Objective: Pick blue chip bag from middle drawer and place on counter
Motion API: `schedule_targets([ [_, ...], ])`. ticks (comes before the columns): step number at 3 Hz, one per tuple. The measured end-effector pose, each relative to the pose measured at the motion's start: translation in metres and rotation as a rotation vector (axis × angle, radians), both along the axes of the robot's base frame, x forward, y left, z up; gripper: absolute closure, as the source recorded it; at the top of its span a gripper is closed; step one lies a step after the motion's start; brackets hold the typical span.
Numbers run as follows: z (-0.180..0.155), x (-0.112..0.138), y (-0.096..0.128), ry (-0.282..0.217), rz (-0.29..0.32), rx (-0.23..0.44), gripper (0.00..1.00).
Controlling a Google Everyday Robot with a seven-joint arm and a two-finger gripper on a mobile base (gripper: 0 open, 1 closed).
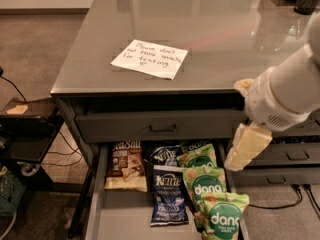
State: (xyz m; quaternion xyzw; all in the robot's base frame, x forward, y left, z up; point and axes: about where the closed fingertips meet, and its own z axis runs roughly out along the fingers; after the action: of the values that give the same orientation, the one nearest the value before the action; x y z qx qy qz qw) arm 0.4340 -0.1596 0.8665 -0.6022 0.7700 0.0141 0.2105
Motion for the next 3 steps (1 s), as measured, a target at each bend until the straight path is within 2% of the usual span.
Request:
schedule_targets([
  [1,-0.041,0.012,0.020,-0.003,0.017,0.069,0.00],
  [2,-0.069,0.015,0.030,0.014,0.035,0.168,0.00],
  [3,-0.069,0.015,0.030,0.014,0.035,0.168,0.00],
])
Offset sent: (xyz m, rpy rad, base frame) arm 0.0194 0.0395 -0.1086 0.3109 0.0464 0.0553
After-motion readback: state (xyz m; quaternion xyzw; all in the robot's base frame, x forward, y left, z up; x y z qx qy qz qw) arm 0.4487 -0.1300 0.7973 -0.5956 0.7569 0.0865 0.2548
